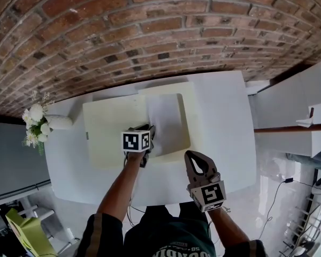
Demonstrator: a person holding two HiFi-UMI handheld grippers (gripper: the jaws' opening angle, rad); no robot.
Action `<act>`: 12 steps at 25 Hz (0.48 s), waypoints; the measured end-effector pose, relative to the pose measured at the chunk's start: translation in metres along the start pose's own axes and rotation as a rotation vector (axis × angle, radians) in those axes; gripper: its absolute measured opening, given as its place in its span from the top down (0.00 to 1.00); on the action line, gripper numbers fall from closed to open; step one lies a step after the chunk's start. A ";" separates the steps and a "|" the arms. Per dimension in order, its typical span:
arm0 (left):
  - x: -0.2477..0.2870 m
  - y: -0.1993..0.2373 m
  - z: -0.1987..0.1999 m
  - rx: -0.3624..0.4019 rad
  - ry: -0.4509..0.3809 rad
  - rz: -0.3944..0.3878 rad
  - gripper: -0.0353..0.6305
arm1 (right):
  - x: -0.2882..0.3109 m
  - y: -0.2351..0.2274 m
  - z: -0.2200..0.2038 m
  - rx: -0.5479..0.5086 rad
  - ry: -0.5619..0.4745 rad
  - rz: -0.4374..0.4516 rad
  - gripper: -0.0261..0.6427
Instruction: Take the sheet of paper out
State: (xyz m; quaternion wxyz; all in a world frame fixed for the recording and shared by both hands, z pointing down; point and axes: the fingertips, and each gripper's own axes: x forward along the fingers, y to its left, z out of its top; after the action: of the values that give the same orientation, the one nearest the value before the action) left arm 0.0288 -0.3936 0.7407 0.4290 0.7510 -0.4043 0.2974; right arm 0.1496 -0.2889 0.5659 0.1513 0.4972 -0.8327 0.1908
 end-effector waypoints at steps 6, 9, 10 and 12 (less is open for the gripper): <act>0.007 -0.001 0.000 0.007 0.018 0.006 0.79 | -0.003 -0.005 -0.002 0.002 -0.012 -0.003 0.86; 0.008 0.001 0.001 0.007 0.020 0.024 0.81 | -0.004 -0.007 -0.004 0.006 -0.006 -0.002 0.86; 0.008 0.002 0.000 0.009 0.020 0.033 0.82 | -0.003 -0.007 -0.005 0.009 -0.002 0.000 0.86; 0.008 0.003 -0.001 0.015 0.025 0.053 0.84 | -0.004 -0.007 -0.006 0.013 0.005 0.002 0.86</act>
State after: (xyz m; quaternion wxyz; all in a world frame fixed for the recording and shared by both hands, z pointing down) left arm 0.0301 -0.3970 0.7490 0.4203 0.7396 -0.4164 0.3208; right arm 0.1575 -0.2862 0.5706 0.1498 0.4970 -0.8316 0.1977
